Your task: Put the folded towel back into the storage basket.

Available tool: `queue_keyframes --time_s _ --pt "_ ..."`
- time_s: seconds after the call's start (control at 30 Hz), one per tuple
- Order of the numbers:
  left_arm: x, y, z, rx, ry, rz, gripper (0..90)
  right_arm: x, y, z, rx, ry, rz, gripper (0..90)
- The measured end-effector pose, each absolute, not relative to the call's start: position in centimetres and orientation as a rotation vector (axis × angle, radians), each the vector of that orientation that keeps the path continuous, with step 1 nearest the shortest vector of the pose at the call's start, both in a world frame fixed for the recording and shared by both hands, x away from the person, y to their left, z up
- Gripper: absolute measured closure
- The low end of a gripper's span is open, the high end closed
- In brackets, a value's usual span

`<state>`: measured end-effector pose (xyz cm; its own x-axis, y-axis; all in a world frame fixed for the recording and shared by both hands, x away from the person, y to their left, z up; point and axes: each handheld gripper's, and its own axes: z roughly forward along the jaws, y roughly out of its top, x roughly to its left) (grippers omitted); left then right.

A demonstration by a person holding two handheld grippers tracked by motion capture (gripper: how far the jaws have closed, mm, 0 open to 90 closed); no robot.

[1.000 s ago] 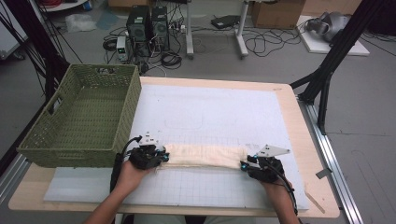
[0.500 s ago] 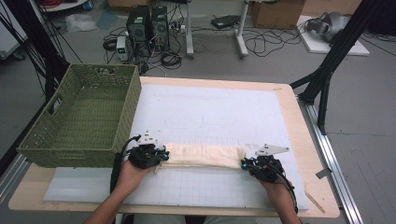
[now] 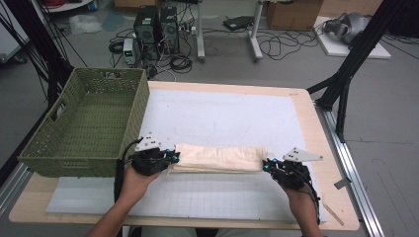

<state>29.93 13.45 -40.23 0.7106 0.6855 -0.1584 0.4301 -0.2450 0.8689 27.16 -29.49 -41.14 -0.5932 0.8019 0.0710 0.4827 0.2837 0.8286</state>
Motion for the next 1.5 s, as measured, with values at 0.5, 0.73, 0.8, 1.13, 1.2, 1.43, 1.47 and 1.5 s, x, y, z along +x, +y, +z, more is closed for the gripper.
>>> queue_keyframes --time_s 0.5,0.73,0.8,1.13,1.2,1.43,1.47,1.5 --pt "29.1 15.8 -35.2 1.750 0.829 0.381 82.9 29.5 -27.6 -36.2 1.044 2.107 1.265 83.2" --pt "28.4 18.0 -32.7 1.721 0.816 0.453 82.9 32.4 -25.0 -33.2 0.952 2.103 1.251 83.2" --pt "28.2 18.7 -32.0 1.713 0.816 0.473 82.9 33.2 -24.0 -32.6 0.936 2.105 1.252 83.2" --pt "26.8 22.7 -29.9 1.651 0.848 0.564 82.9 37.1 -18.6 -29.8 0.838 2.122 1.276 83.3" --pt "26.6 23.4 -29.7 1.646 0.855 0.579 82.9 37.7 -17.4 -29.4 0.821 2.126 1.277 83.3" --pt "25.7 25.9 -28.7 1.611 0.876 0.633 82.8 39.9 -13.6 -28.4 0.762 2.132 1.297 83.3" --pt "25.5 26.3 -28.7 1.605 0.881 0.643 82.8 40.3 -12.9 -28.2 0.748 2.127 1.300 83.3" --pt "25.4 26.6 -28.6 1.601 0.886 0.651 82.8 40.6 -12.3 -28.1 0.741 2.127 1.307 83.4"
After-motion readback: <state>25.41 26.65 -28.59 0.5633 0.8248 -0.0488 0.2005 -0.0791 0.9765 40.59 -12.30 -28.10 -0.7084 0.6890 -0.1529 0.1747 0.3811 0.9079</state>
